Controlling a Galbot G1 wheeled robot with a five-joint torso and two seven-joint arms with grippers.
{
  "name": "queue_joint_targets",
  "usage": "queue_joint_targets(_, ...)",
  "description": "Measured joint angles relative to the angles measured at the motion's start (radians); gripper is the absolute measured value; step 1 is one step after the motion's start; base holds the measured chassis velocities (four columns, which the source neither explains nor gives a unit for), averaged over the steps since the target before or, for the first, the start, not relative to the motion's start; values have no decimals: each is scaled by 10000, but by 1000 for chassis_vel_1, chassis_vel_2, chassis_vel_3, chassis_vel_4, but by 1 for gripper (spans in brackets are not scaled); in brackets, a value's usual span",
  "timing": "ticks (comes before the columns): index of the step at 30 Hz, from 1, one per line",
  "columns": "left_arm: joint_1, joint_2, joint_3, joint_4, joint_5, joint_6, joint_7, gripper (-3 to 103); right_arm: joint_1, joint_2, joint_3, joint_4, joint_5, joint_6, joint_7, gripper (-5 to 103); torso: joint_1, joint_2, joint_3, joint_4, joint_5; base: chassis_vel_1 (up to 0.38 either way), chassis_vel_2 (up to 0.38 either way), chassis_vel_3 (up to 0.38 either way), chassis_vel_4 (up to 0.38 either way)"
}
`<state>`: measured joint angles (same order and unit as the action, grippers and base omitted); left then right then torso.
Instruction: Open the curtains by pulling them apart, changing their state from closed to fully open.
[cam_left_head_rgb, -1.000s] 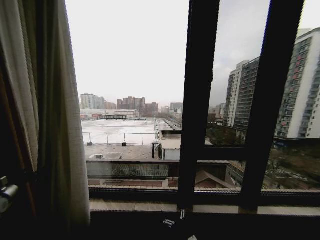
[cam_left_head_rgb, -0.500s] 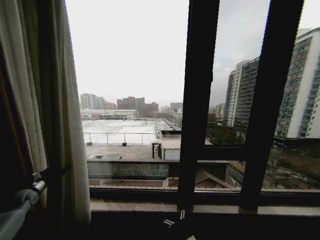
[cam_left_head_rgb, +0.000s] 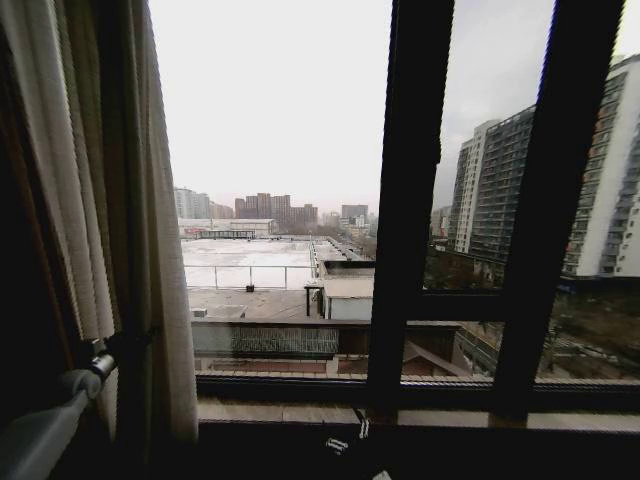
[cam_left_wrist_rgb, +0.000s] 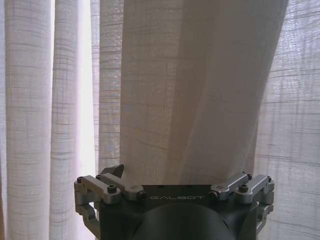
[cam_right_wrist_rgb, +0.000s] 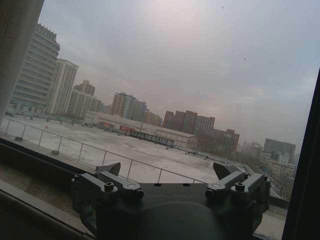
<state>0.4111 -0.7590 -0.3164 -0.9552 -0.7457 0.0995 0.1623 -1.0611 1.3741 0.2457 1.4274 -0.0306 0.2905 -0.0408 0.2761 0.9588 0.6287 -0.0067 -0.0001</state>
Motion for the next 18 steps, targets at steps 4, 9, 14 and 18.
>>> queue_joint_targets(4,61,-2,0,-70,70,14,-22,100,98,2,-15,-216,270,232,-1,100,-1,0,-1,6,-3,98,91,-88,-73)
queue_joint_targets(9,276,-3,94,-327,84,25,-5,100,144,-2,-94,-284,355,280,-43,100,-2,0,0,-2,2,11,8,-8,-5)
queue_joint_targets(14,781,-41,279,-1082,81,10,10,100,126,-4,-215,-326,330,278,-54,100,-2,1,0,-9,2,0,0,0,0)
queue_joint_targets(18,1082,-42,420,-1655,14,133,-32,100,106,0,-227,-325,273,263,-63,100,-2,1,0,3,0,0,0,0,0)
